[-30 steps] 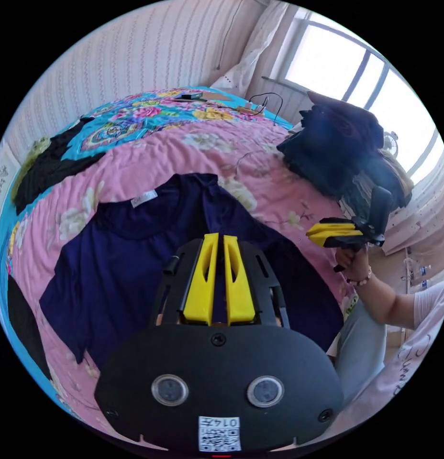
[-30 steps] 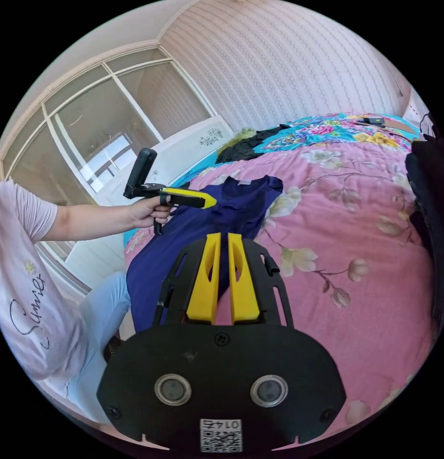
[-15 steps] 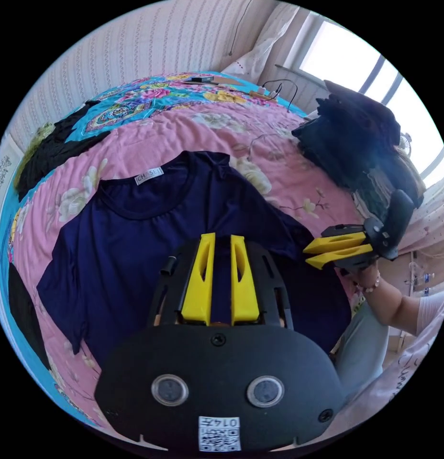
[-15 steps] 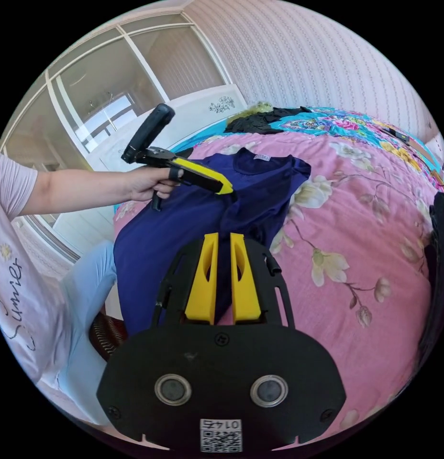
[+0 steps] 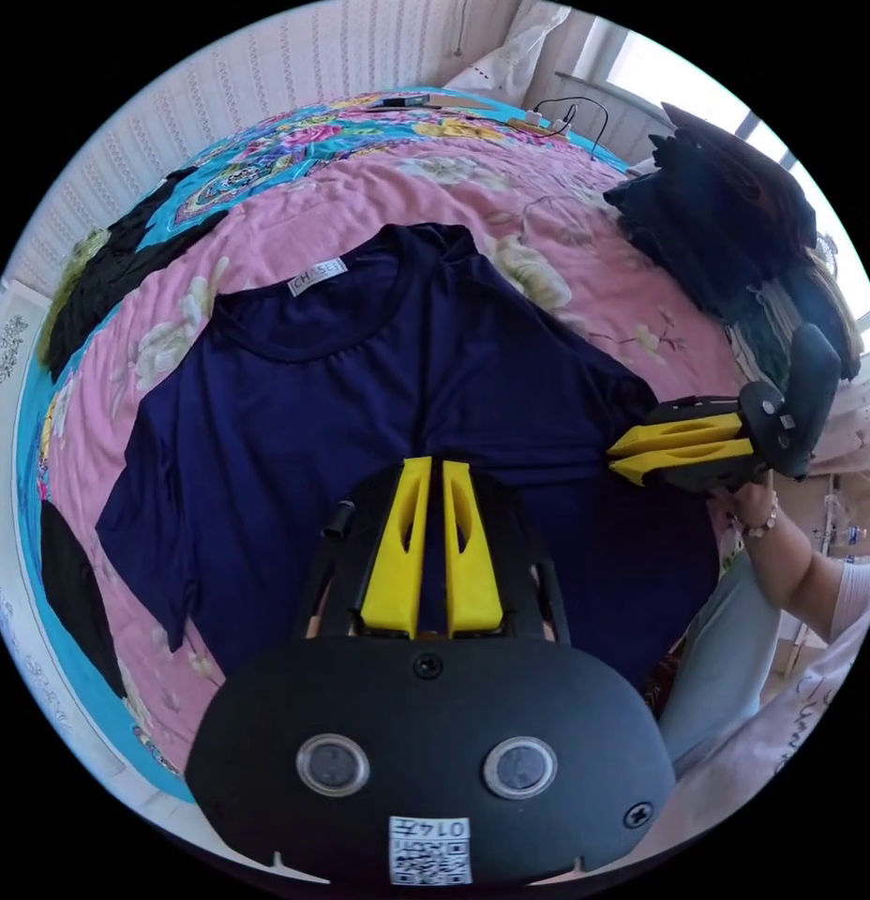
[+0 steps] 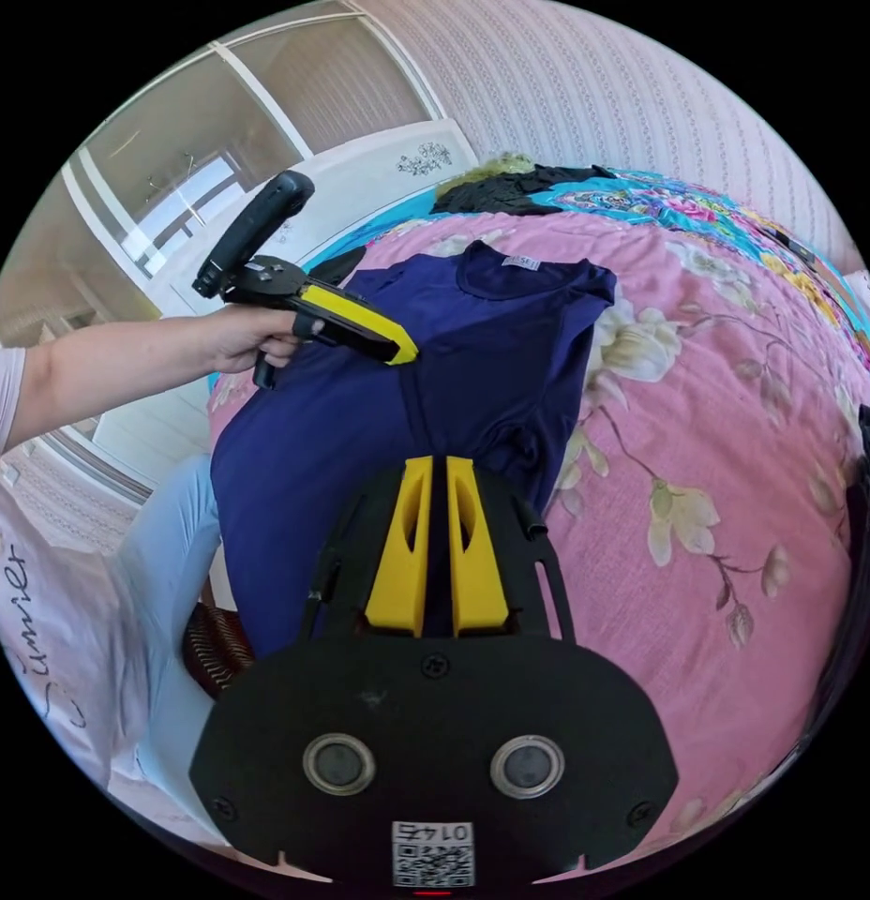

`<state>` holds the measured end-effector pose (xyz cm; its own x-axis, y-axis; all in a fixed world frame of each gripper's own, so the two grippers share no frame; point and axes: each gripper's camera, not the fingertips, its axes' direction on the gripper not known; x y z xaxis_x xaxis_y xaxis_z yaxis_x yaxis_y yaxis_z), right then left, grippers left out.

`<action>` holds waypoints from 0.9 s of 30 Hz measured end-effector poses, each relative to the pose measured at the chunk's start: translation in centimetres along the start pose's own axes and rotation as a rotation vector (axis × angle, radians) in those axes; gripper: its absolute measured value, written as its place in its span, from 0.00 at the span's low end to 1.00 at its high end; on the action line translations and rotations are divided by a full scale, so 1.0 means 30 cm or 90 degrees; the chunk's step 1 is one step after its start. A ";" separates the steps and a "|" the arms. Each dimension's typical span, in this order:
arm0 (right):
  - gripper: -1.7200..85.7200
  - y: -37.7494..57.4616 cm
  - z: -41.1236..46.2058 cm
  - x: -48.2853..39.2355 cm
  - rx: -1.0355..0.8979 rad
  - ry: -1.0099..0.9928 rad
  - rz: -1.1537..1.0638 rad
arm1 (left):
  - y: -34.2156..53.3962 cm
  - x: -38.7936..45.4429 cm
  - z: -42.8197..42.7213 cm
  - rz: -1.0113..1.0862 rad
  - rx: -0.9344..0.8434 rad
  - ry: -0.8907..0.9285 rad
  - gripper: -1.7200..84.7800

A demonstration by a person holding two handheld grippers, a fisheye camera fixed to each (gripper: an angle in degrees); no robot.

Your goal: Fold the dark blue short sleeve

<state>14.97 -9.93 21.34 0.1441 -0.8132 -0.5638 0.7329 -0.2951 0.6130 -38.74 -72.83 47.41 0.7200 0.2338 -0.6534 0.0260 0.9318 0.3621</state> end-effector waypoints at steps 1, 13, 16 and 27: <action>0.05 -0.006 0.015 0.010 0.002 -0.007 0.004 | 0.015 -0.016 -0.026 -0.009 0.014 0.008 0.03; 0.03 -0.061 0.140 -0.042 0.001 -0.026 -0.023 | 0.627 -0.293 -0.357 -0.147 0.164 -0.018 0.06; 0.03 -0.140 0.191 -0.093 0.046 -0.146 0.012 | 0.810 -0.413 -0.387 -0.232 0.178 -0.053 0.07; 0.04 -0.910 0.695 -0.346 -0.033 -0.055 -0.031 | 0.914 -0.733 -0.367 -0.420 0.329 0.036 0.11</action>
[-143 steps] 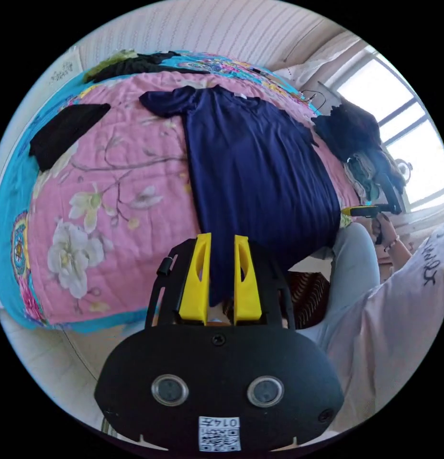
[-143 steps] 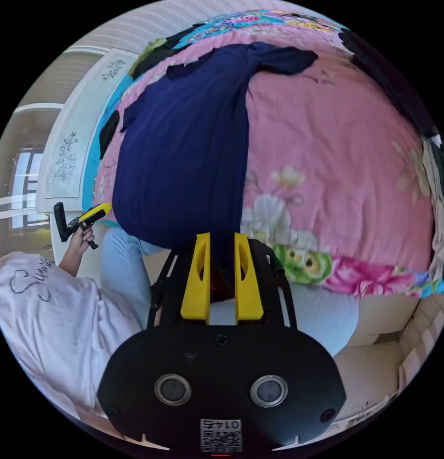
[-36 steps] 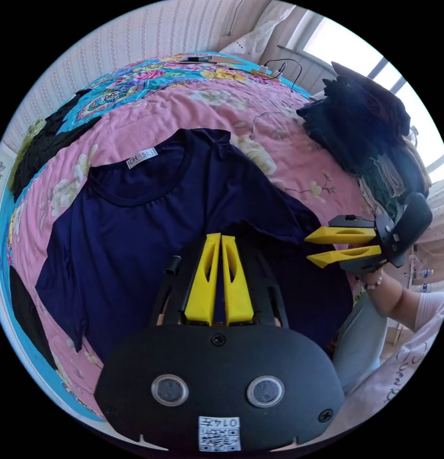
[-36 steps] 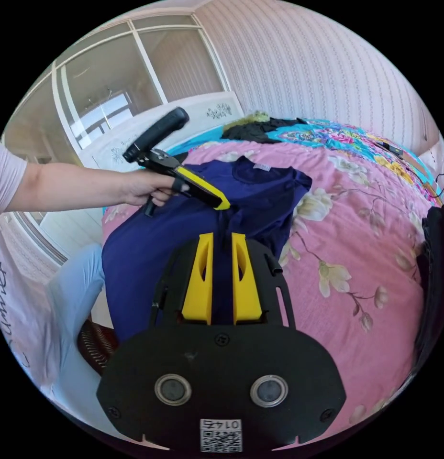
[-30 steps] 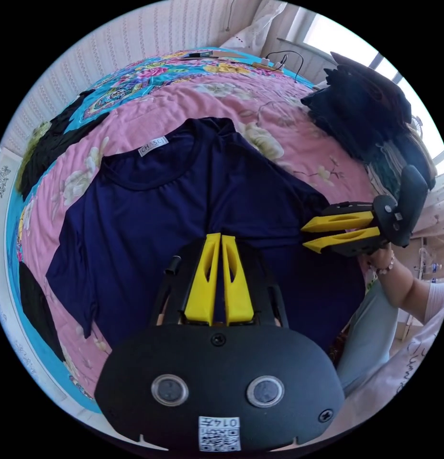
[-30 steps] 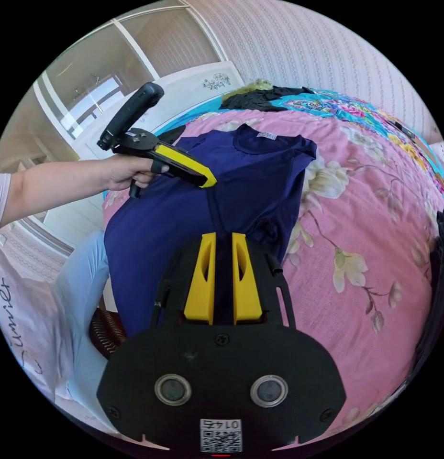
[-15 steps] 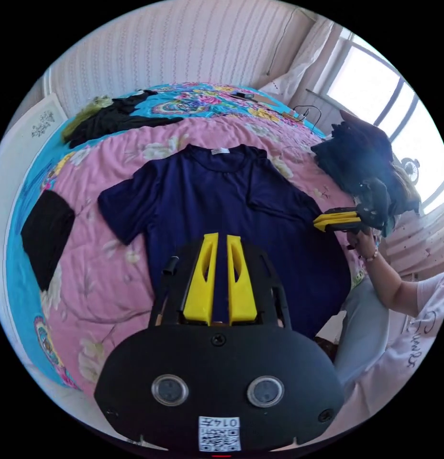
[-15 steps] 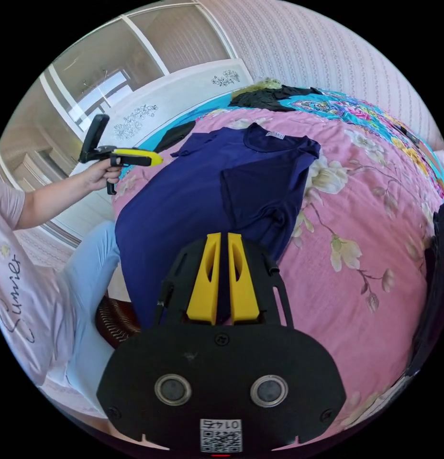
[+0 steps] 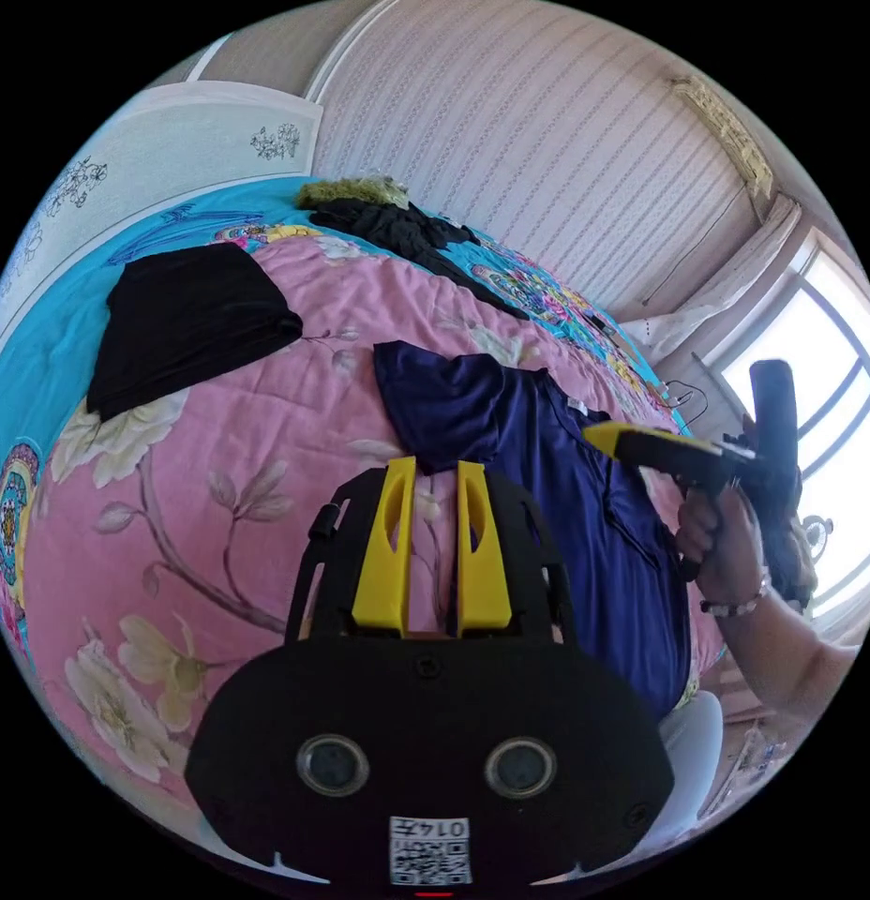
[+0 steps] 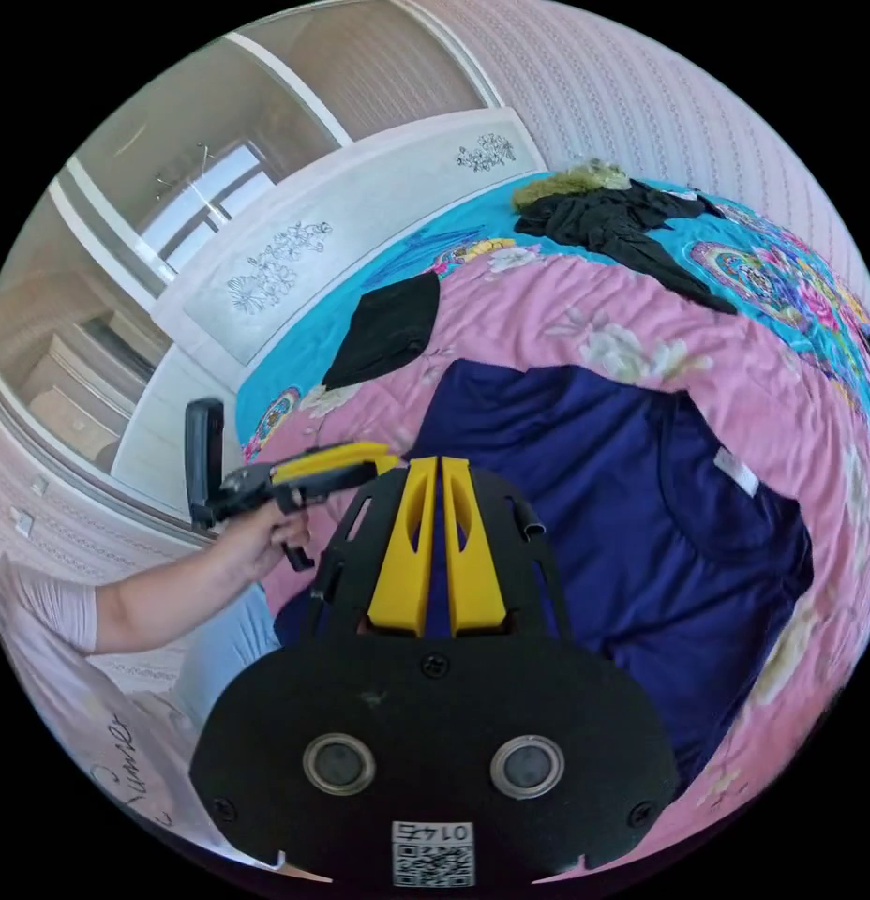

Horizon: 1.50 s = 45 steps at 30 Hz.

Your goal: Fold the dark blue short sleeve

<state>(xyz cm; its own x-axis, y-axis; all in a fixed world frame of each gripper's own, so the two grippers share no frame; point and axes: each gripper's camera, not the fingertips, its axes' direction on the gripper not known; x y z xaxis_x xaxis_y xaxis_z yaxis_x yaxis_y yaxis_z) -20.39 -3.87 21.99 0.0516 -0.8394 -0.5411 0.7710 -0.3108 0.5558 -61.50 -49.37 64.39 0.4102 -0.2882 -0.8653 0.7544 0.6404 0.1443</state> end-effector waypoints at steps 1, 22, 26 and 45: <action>0.06 -0.087 0.060 -0.013 -0.015 -0.005 -0.013 | -0.012 0.001 0.020 0.017 -0.005 -0.021 0.11; 0.03 -0.426 0.266 0.259 -0.023 -0.071 0.090 | -0.009 -0.145 -0.109 0.061 0.014 -0.007 0.01; 0.03 -0.259 0.056 0.350 0.048 -0.112 0.095 | -0.011 -0.120 -0.201 0.133 0.061 0.036 0.01; 0.10 0.242 -0.330 0.672 0.004 0.088 0.187 | -0.199 -0.047 -0.169 0.275 -0.036 0.105 0.08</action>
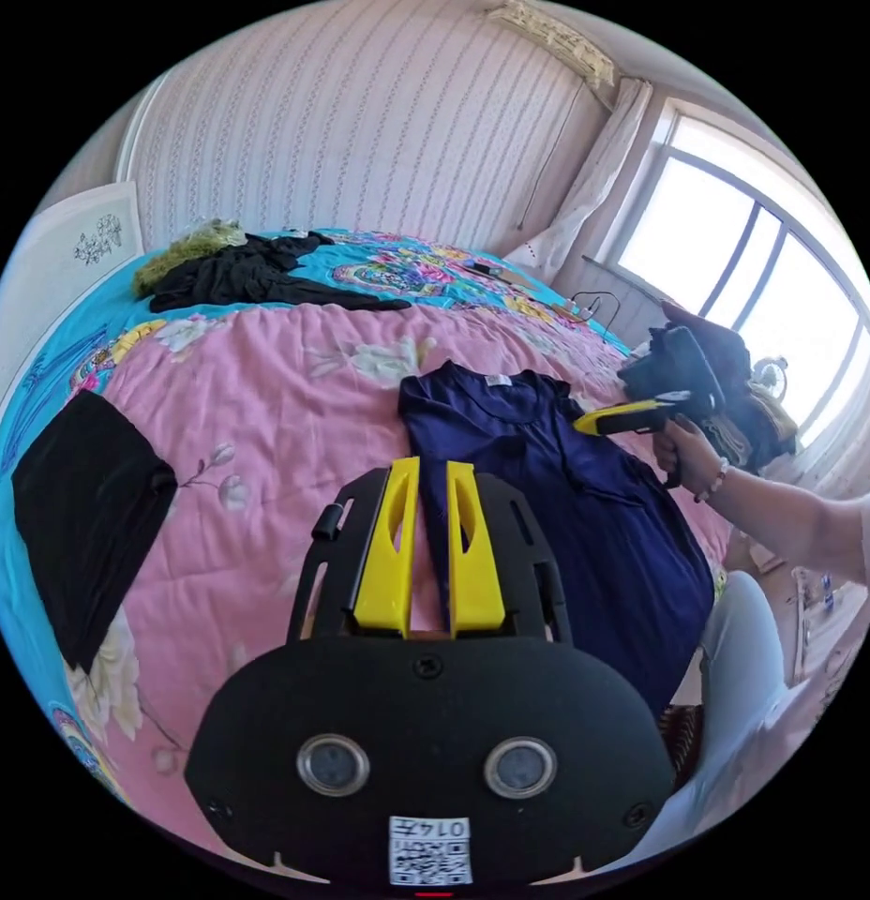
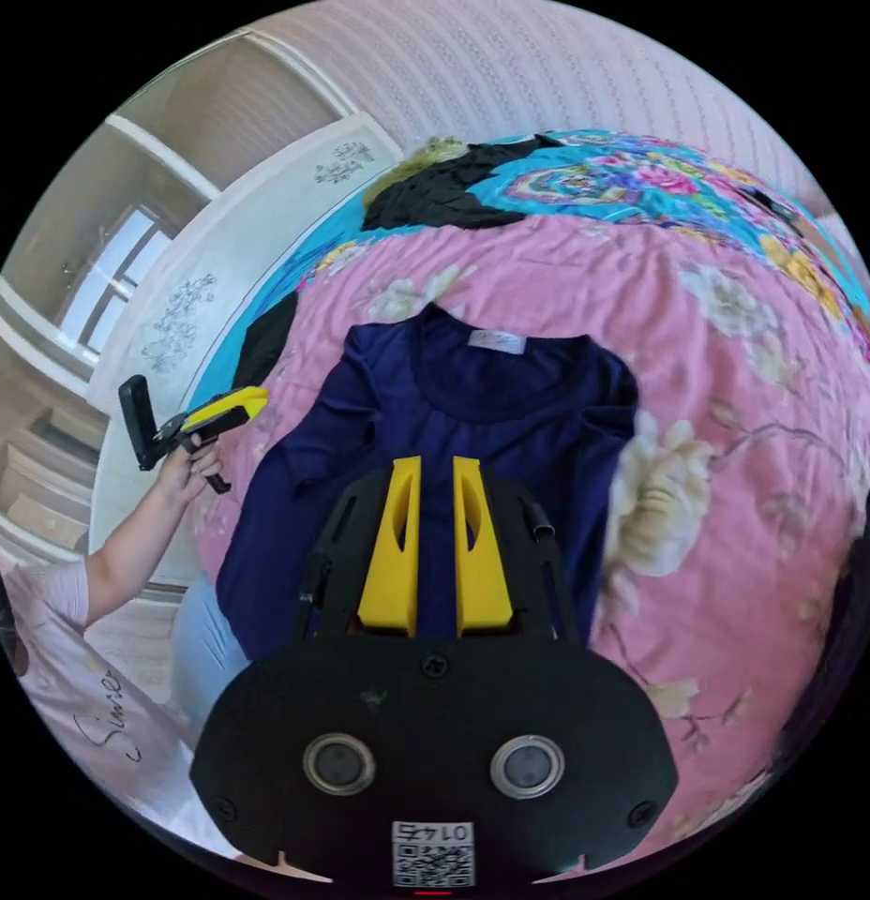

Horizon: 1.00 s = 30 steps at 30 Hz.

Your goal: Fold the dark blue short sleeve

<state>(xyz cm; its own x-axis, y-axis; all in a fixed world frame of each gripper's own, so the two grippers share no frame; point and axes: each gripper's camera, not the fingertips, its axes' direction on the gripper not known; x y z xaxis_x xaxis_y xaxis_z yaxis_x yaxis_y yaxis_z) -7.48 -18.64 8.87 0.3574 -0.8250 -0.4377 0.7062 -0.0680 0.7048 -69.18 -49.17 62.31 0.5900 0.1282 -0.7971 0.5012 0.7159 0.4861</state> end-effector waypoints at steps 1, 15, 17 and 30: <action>0.11 -0.005 -0.033 0.051 0.011 0.031 0.029 | -0.038 -0.026 0.033 -0.020 -0.007 -0.003 0.09; 0.03 -0.088 -0.248 0.379 0.012 0.024 0.152 | -0.319 -0.077 0.283 -0.079 -0.105 -0.017 0.01; 0.03 -0.113 -0.353 0.379 0.031 0.021 0.141 | -0.372 -0.058 0.223 -0.055 -0.067 -0.033 0.01; 0.03 0.334 -0.781 0.123 0.074 -0.102 0.003 | -0.131 0.059 -0.197 0.009 0.026 0.070 0.01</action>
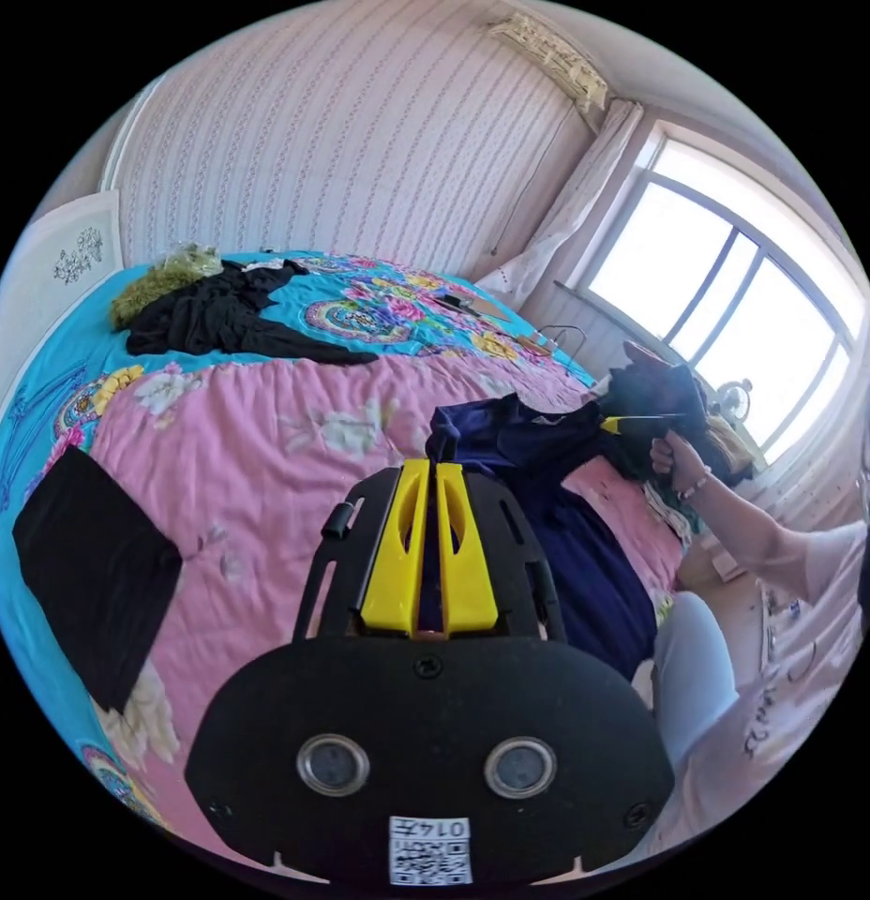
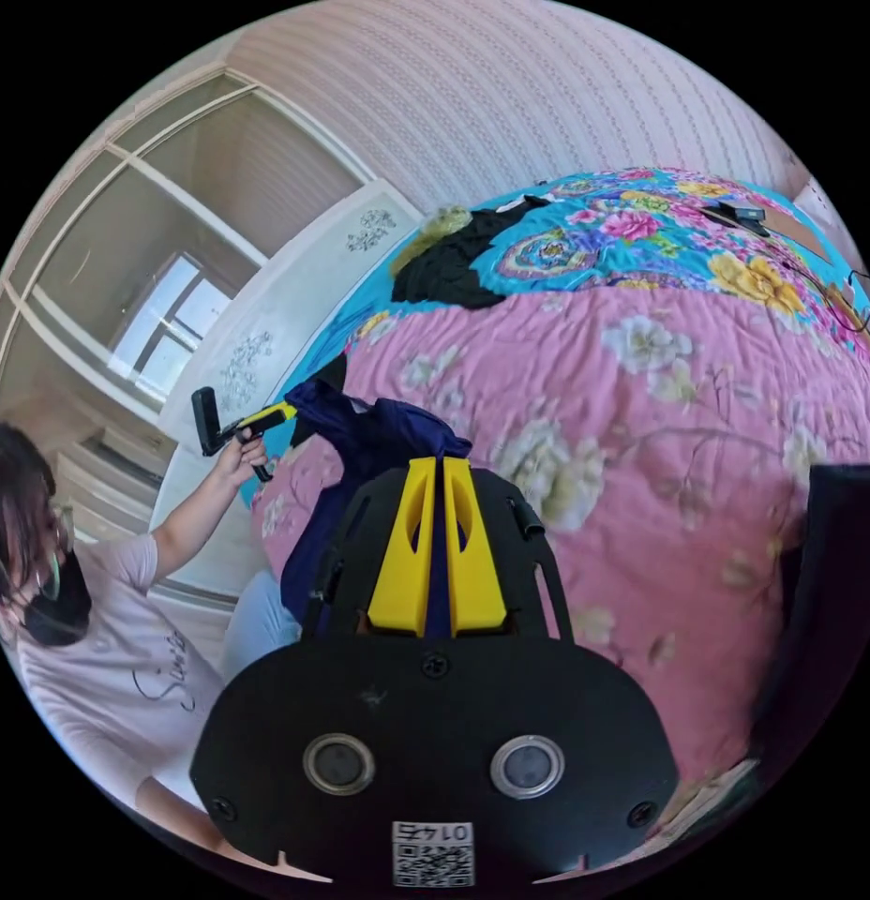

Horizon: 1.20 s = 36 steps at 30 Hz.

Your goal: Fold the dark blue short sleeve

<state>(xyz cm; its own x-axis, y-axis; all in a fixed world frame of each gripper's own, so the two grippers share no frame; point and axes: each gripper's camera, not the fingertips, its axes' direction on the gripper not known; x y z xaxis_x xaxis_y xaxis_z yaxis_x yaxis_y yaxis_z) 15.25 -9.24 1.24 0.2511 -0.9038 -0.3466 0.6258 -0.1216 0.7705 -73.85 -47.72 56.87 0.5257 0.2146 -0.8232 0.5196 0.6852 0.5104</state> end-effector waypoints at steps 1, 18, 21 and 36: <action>0.03 0.094 -0.017 -0.030 -0.018 -0.001 0.000 | 0.070 0.028 -0.037 0.004 -0.008 0.012 0.01; 0.03 0.967 -0.023 -0.372 -0.240 -0.004 0.030 | 0.800 0.358 -0.176 0.005 -0.200 0.035 0.01; 0.03 1.020 -0.008 -0.441 -0.290 0.025 -0.008 | 0.857 0.388 -0.172 0.032 -0.240 0.026 0.01; 0.14 0.943 -0.257 -0.435 -0.127 0.142 0.048 | 0.800 0.260 -0.237 -0.009 -0.199 -0.087 0.12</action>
<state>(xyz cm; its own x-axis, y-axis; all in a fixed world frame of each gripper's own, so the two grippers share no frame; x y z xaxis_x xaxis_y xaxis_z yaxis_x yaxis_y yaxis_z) 35.37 2.30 23.43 0.4443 -0.7925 -0.4179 0.7263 0.0456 0.6859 -62.06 -24.66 60.93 0.6158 0.1224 -0.7783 0.3076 0.8721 0.3805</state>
